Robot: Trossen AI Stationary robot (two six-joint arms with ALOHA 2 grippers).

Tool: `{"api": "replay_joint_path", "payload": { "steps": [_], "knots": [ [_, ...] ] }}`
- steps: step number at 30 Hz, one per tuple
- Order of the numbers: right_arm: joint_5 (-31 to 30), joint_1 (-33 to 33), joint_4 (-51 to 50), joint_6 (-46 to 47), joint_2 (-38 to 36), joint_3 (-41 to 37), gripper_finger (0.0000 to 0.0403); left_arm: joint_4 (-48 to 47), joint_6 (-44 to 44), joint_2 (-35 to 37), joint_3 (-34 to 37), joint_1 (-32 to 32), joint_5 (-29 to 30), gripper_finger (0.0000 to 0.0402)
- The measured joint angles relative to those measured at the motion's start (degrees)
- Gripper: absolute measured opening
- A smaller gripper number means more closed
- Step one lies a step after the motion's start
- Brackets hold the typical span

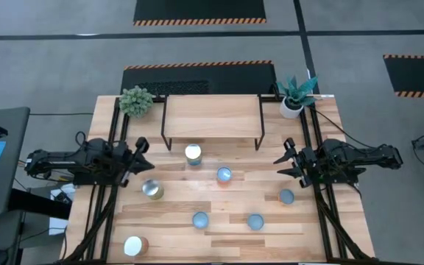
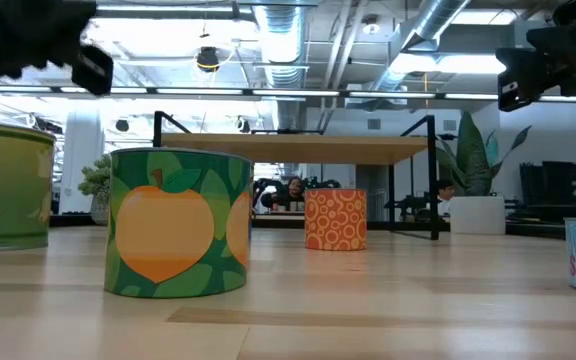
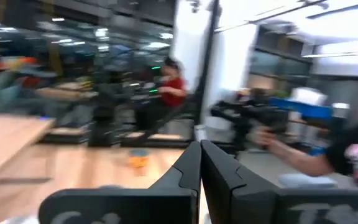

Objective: Pick and place cans onto a shelf
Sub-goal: Put the canned pears on the shelf

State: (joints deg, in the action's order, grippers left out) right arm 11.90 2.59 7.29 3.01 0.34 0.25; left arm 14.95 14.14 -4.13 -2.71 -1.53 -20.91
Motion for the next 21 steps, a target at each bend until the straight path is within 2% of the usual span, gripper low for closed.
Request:
{"api": "replay_joint_path", "payload": {
  "steps": [3, 7, 10, 15, 18, 21],
  "knots": [
    [0.00, 0.00, 0.00, 0.00, 0.00, 0.02, 0.0182, -1.31, -0.21, 0.03, -2.61, 0.01, -3.35, 0.0000],
    [0.00, 0.00, 0.00, 0.02, 0.00, 0.00, 0.0182, -9.19, -6.28, 0.01, -6.74, 0.01, -5.22, 0.0005],
    [0.00, 0.00, -0.03, 0.02, 0.00, 0.00, 0.0182, -15.38, -7.65, 0.02, -9.92, 0.01, -5.76, 0.0021],
    [0.00, 0.00, -0.17, 0.00, 0.00, 0.02, 0.0182, -19.55, -7.88, 0.01, -11.55, 0.01, -5.78, 0.0062],
    [0.00, 0.00, -0.17, 0.00, 0.00, 0.02, 0.0182, -23.47, -7.86, 0.01, -11.53, 0.01, -4.44, 0.0091],
    [-0.02, 0.00, -0.17, -0.02, 0.00, 0.00, 0.0182, -29.27, -6.76, 0.00, -11.48, 0.01, 0.64, 0.0118]
  ]
}}
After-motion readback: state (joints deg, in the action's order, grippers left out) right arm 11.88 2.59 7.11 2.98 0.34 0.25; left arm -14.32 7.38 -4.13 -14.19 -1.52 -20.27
